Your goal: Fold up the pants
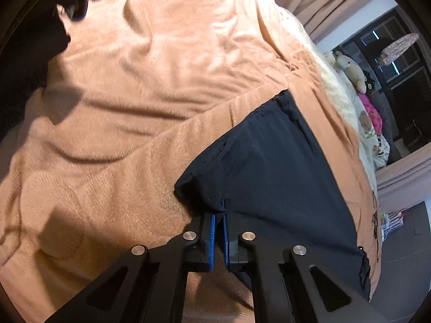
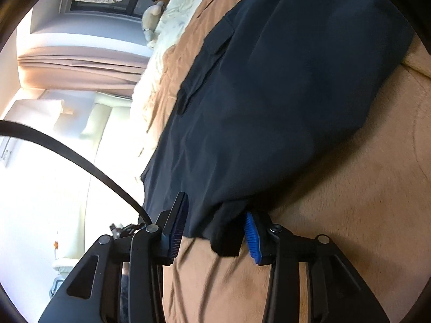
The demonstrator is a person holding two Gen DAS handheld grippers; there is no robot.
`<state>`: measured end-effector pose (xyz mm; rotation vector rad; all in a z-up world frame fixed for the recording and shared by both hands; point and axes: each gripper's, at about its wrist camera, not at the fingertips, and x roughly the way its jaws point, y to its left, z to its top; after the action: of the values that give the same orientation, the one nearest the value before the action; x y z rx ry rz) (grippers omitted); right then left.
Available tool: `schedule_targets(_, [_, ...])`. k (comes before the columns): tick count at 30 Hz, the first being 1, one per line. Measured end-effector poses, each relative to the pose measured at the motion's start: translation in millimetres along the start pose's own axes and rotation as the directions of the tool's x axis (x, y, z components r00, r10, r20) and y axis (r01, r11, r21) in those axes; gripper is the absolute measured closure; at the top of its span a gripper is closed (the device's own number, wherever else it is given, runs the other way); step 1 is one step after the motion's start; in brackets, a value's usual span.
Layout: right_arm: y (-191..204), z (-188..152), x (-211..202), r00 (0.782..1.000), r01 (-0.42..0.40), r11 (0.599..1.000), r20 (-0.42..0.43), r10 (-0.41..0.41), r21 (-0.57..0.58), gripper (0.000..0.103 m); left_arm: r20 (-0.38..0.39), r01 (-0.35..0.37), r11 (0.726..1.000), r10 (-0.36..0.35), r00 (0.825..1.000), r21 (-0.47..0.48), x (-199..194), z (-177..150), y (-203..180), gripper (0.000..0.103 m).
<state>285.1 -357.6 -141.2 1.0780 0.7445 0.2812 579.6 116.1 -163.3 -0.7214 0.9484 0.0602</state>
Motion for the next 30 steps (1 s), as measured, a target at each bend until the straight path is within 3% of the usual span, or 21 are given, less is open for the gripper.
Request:
schedule_targets(1, [-1.3,0.1,2.0,1.000,0.014,1.000,-0.003,-0.014,0.005,0.074,0.007,0.002,1.000,-0.002,1.000,0.011,-3.9,1.5,-3.1,0.100])
schedule_targets(2, [-0.6,0.3,2.3,1.000,0.011,1.000,-0.001,-0.011,0.004,0.093,0.017,0.006,1.000,-0.007,1.000,0.027,-10.6,3.5,-7.7,0.100])
schedule_targets(5, [4.1,0.2,-4.5,1.000,0.009,1.000,0.017,-0.009,-0.003,0.101,0.040,0.021,0.998,-0.023,0.999,0.051,-26.0,7.7,-18.5,0.100])
schedule_targets(13, [29.1,-9.7,-26.6,0.999,0.000,0.997,0.042,0.004,-0.078,0.102,0.076,0.046,0.997,-0.050,0.996,0.063,-70.4,2.9,-29.1,0.100])
schedule_targets(30, [32.6,-16.1,-44.8,1.000,0.006,0.993,-0.025,-0.009,-0.117,0.102,0.111,0.042,0.999,-0.041,0.993,-0.012,-146.5,-66.2,34.2,0.100])
